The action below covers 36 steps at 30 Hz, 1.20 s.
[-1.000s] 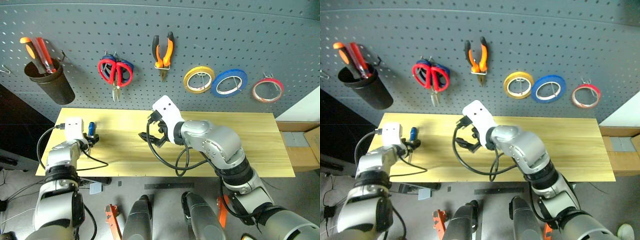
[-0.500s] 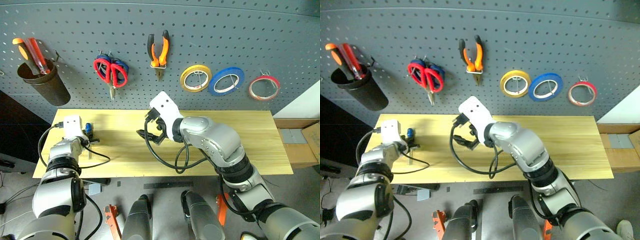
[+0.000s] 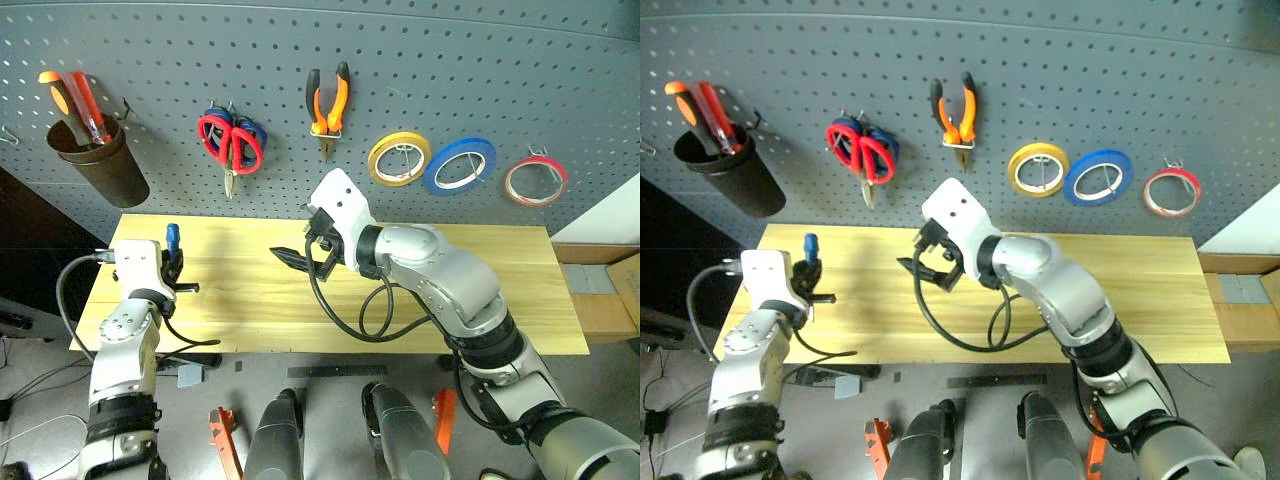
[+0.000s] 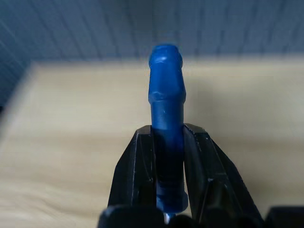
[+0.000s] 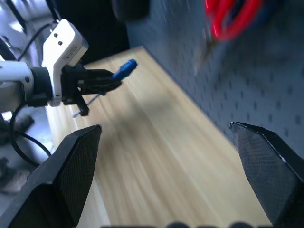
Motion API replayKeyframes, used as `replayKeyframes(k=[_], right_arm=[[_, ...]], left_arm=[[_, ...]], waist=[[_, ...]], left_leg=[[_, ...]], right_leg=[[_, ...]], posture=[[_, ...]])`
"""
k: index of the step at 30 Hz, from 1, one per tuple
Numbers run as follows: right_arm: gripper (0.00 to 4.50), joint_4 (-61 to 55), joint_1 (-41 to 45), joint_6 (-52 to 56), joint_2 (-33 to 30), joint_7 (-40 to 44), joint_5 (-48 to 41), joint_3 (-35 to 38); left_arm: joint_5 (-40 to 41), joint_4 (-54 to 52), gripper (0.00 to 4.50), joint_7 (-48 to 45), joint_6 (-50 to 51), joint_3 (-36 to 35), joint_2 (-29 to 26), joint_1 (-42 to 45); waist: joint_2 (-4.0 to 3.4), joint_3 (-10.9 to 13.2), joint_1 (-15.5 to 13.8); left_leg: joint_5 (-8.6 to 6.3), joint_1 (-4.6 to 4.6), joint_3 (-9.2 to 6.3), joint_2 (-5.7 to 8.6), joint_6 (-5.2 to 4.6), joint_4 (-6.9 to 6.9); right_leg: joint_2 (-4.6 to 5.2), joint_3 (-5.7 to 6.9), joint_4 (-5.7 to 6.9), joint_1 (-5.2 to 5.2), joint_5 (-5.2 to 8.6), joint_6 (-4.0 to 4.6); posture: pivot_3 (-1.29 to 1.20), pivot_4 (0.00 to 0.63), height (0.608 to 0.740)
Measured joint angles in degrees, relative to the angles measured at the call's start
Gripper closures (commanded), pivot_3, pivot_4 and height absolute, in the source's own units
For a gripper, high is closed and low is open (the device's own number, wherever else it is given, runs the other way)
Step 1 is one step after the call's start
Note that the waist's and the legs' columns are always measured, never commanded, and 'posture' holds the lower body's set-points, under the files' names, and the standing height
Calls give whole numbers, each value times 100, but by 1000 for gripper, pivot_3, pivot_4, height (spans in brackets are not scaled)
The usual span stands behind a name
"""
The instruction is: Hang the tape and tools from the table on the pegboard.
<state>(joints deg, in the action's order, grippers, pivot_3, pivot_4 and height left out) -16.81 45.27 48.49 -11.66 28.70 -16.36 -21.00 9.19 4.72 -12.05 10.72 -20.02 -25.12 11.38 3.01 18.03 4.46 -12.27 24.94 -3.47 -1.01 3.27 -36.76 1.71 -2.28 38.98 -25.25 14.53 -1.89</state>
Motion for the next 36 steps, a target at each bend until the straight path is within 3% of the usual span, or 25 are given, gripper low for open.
replayKeyframes(k=[7,16,21,25,30,36], right_arm=[[0,-12,32,-896,-33,711,-439,678],[0,517,354,-1650,-41,1004,-385,841],[0,654,386,-1838,-75,997,-244,846],[0,724,480,-1916,-30,971,-173,846],[0,726,526,-1946,13,1000,-114,842],[0,726,524,-1946,-36,1075,-63,838]], left_arm=[[-187,-1376,4022,147,-15,201,44,-92],[-292,-1373,4022,268,-256,208,-332,1835],[-259,-362,4022,277,-548,163,-601,3160],[-332,671,4022,347,-1160,127,-807,3719],[-464,1891,4022,649,-1766,78,-848,3908],[-504,2516,4022,935,-2277,20,-850,3914]], waist=[[13,-109,-85],[36,-313,-177],[48,-395,-161],[46,-457,-139],[49,-539,-128],[49,-600,-119]], left_leg=[[2,0,21,26,1,-5],[3,-1,26,34,4,-12],[5,-4,31,32,6,-13],[12,-6,36,33,20,-14],[12,-6,36,35,18,-18],[9,-8,36,35,13,-19]], right_leg=[[-26,11,3,4,-4,-1],[-42,5,0,12,-10,-8],[-45,3,2,9,-11,-8],[-45,1,4,9,-12,-8],[-43,0,6,10,-12,-8],[-43,-1,11,10,-13,-7]], posture=[[-16,162,740],[-24,123,740],[-30,108,740],[-41,101,740],[-51,101,740],[-57,101,740]])
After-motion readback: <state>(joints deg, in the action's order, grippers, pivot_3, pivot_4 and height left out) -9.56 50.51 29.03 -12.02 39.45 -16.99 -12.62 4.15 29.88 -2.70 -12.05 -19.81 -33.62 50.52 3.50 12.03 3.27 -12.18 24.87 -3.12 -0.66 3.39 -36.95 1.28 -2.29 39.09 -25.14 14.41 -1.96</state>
